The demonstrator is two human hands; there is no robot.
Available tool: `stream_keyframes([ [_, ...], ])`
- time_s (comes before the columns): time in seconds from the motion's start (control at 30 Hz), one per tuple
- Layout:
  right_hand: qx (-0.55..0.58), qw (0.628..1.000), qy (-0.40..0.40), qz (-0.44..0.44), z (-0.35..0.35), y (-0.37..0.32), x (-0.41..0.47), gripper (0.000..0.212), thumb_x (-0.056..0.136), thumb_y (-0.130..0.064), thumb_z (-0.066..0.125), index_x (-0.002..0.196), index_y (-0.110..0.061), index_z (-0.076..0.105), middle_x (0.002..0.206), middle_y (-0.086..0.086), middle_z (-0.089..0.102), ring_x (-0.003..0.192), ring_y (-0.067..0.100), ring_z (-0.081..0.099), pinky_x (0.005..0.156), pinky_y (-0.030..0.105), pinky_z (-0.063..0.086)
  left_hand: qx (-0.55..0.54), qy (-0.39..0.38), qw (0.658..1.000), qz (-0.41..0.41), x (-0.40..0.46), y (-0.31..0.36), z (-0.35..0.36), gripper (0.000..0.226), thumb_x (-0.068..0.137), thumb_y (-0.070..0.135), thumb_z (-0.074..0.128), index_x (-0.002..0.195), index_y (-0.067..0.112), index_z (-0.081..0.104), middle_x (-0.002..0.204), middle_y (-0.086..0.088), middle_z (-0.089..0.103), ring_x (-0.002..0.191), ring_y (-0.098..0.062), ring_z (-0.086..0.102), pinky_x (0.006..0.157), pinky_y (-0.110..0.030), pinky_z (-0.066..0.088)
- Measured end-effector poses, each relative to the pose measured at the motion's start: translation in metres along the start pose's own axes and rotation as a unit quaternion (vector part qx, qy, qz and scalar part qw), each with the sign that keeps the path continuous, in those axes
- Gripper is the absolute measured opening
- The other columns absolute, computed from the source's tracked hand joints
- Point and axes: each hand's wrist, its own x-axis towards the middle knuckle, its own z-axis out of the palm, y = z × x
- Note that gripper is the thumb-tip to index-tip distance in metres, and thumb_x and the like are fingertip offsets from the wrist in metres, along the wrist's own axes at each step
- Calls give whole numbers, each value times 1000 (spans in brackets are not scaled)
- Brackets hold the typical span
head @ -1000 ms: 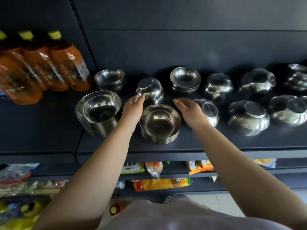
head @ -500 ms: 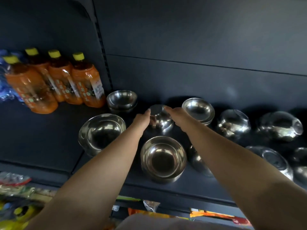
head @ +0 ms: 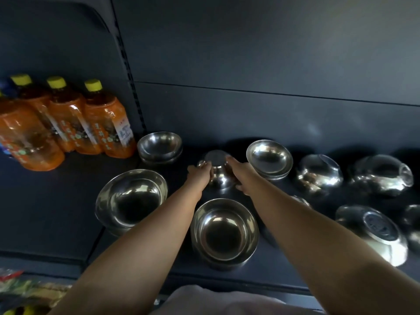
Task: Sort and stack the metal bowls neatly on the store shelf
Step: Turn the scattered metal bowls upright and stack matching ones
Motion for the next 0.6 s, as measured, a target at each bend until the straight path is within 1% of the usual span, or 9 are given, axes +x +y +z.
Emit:
stream_keyframes([
  [0.1, -15, 1000, 3, 9, 2, 1, 3, 73, 82, -59, 55, 130, -4, 49, 124, 14, 57, 108, 30, 56, 84, 38, 44, -3, -4, 1000, 4, 4, -2, 3, 62, 90, 43, 52, 134, 6, 30, 129, -13, 50, 114, -30, 52, 95, -38, 43],
  [0.17, -33, 999, 3, 3, 4, -1, 6, 74, 83, -59, 55, 132, -3, 48, 127, 14, 55, 104, 28, 53, 83, 36, 42, -35, -7, 999, -7, 8, -3, 2, 55, 90, 43, 52, 128, 5, 41, 119, -13, 58, 100, -25, 57, 86, -33, 45],
  [0.23, -47, 999, 6, -4, 7, -2, 9, 76, 84, -59, 55, 133, -1, 46, 129, 15, 54, 106, 28, 52, 84, 35, 40, -64, -6, 998, -6, 7, 0, 0, 47, 89, 47, 50, 112, 6, 57, 101, -10, 63, 84, -19, 57, 75, -27, 44],
  [0.27, -49, 999, 8, -8, 8, -3, 10, 79, 84, -59, 55, 135, 0, 44, 131, 15, 53, 111, 29, 52, 88, 35, 41, -56, -7, 998, -12, 9, -1, -1, 52, 87, 52, 49, 113, 7, 59, 105, -9, 62, 88, -20, 57, 79, -28, 44],
  [0.3, -48, 999, 10, -8, 9, -3, 11, 82, 83, -59, 55, 137, 0, 41, 133, 16, 51, 117, 31, 50, 93, 36, 40, -43, -4, 999, -22, 12, -2, -2, 61, 84, 57, 48, 119, 8, 57, 117, -10, 58, 99, -23, 56, 87, -32, 43],
  [0.37, -33, 999, 12, -1, 11, -3, 12, 86, 82, -61, 57, 139, 0, 37, 135, 16, 49, 122, 33, 48, 100, 38, 38, -17, 4, 999, -39, 13, -4, -3, 71, 82, 63, 46, 131, 12, 48, 134, -12, 46, 118, -28, 47, 100, -40, 39],
  [0.43, -21, 1000, 14, 3, 10, -2, 13, 86, 81, -60, 58, 138, 1, 39, 129, 15, 52, 116, 31, 51, 94, 36, 40, -26, 1, 999, -48, 12, -4, -2, 75, 83, 64, 45, 137, 12, 41, 139, -12, 40, 123, -29, 42, 102, -42, 36],
  [0.53, 12, 1000, 13, 4, 10, -2, 13, 78, 79, -58, 62, 131, -1, 49, 105, 10, 54, 95, 25, 52, 74, 32, 41, -52, -7, 998, -46, 10, -5, -1, 78, 81, 65, 48, 138, 13, 41, 139, -11, 41, 123, -29, 43, 101, -41, 37],
  [0.6, 41, 999, 13, 4, 10, -1, 12, 76, 78, -57, 64, 129, -2, 50, 106, 9, 57, 97, 25, 56, 78, 33, 44, -78, -7, 996, -40, 11, -5, 0, 79, 78, 65, 51, 135, 11, 45, 134, -13, 48, 119, -30, 48, 100, -41, 40],
])
